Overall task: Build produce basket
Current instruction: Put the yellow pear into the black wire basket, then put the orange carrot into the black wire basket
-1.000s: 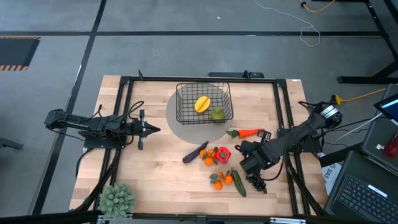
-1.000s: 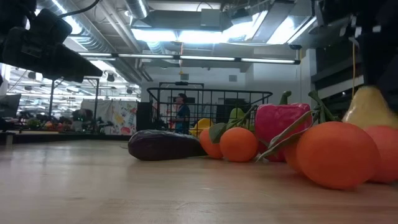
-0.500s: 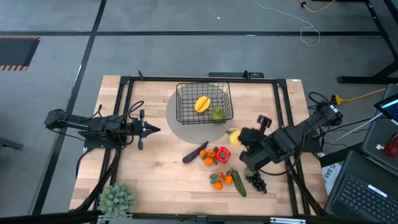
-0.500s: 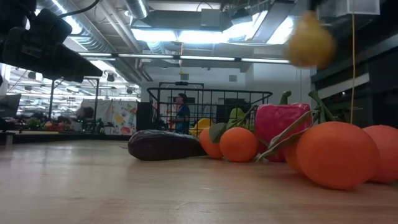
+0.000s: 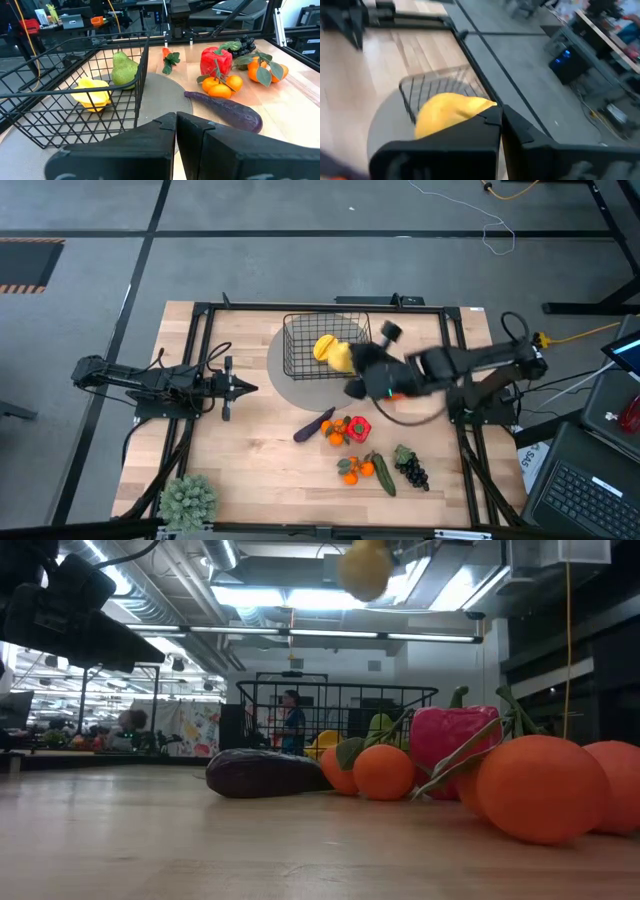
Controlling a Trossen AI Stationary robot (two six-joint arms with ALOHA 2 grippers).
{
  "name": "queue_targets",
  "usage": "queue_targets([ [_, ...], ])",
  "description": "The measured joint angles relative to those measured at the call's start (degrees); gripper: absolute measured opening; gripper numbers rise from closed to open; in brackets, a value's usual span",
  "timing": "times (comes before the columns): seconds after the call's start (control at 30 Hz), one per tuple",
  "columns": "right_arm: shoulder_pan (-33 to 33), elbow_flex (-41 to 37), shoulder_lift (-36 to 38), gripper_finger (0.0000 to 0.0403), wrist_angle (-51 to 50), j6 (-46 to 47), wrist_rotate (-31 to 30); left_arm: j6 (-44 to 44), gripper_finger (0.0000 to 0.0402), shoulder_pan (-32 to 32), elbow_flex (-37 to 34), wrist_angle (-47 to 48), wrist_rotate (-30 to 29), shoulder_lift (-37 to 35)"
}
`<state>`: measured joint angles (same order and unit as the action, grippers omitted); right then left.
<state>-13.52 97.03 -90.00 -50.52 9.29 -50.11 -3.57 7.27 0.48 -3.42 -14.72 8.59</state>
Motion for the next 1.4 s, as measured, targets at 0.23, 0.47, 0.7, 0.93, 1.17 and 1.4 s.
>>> queue_targets([
  [0.23, 10.7, 0.0, 0.0, 0.0000, 15.2, -8.4, 21.4, 0.0, 0.0004, 0.0, 0.0, 0.0, 0.0, 0.0],
  [0.47, 18.0, 0.0, -0.6, 0.0009, 21.8, -9.8, 36.6, 0.0, 0.0004, 0.0, 0.0, 0.0, 0.0, 0.0],
  [0.7, 20.9, 0.0, -2.8, 0.0092, 28.1, -9.7, 40.2, 0.0, 0.0004, 0.0, 0.0, 0.0, 0.0, 0.0],
  [0.93, 20.9, 0.0, -4.0, 0.0139, 25.5, -6.7, 40.3, 0.0, 0.0004, 0.0, 0.0, 0.0, 0.0, 0.0],
  [1.17, 20.9, 0.0, -4.0, 0.0141, 11.7, -3.6, 40.3, 0.0, 0.0004, 0.0, 0.0, 0.0, 0.0, 0.0],
  [1.4, 20.9, 0.0, -3.9, 0.0142, -4.2, 2.9, 40.3, 0.0, 0.0004, 0.0, 0.0, 0.0, 0.0, 0.0],
])
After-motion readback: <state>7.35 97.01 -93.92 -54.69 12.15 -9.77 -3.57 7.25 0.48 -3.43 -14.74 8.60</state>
